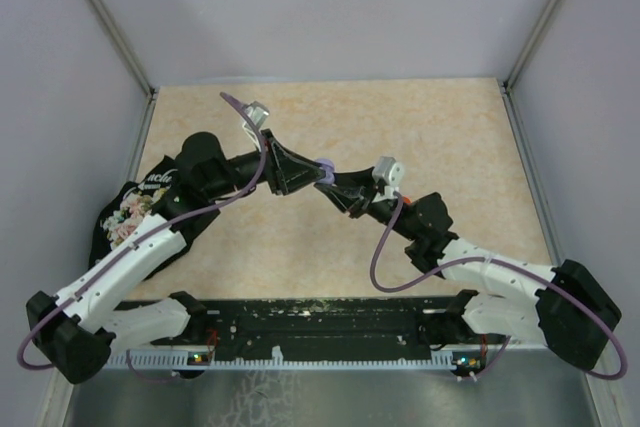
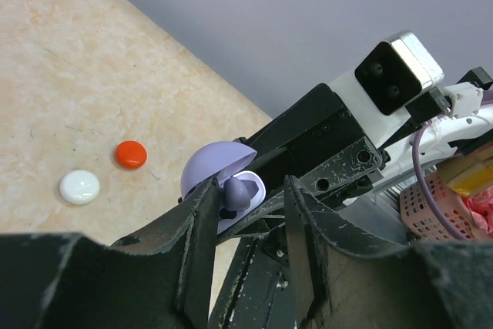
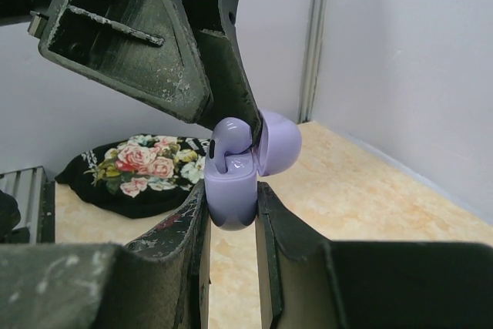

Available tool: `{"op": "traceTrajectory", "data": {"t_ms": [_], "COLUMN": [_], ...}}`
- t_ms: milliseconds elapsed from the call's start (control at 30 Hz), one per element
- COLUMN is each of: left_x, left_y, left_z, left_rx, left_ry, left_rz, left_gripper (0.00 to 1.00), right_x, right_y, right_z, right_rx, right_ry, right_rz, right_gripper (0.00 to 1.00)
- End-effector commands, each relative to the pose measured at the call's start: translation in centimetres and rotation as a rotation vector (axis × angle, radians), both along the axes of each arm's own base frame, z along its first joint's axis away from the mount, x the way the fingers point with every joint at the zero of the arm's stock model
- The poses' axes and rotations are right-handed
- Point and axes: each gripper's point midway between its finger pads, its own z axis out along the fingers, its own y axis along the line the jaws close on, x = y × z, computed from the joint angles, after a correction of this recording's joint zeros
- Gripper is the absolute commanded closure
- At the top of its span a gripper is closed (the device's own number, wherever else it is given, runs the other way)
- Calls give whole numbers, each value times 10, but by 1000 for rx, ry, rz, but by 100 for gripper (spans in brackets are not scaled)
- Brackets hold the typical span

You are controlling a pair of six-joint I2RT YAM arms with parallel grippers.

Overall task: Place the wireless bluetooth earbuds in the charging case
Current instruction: Place the earbud in the charging case.

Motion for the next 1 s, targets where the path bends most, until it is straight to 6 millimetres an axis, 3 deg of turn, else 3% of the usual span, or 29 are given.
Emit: {"op": "traceTrajectory", "data": {"t_ms": [0,667,967], "left_x": [5,-8,-14], "left_y": [2,-8,-10], "left_z": [6,6,6], "left_rx": [51,136,167], "left_ry": [-25,-136,-205], "left_rz": [23,-128,-196], "left_gripper": [55,60,58], "right_x": [-7,-3,-15], "right_y": [-4,7,17], "right_z": [39,24,28], "right_rx": [55,-32,-31], "right_ry": [-105,-64,-53], "right_rz": [-6,18,110], "right_gripper": [100,100,100]}}
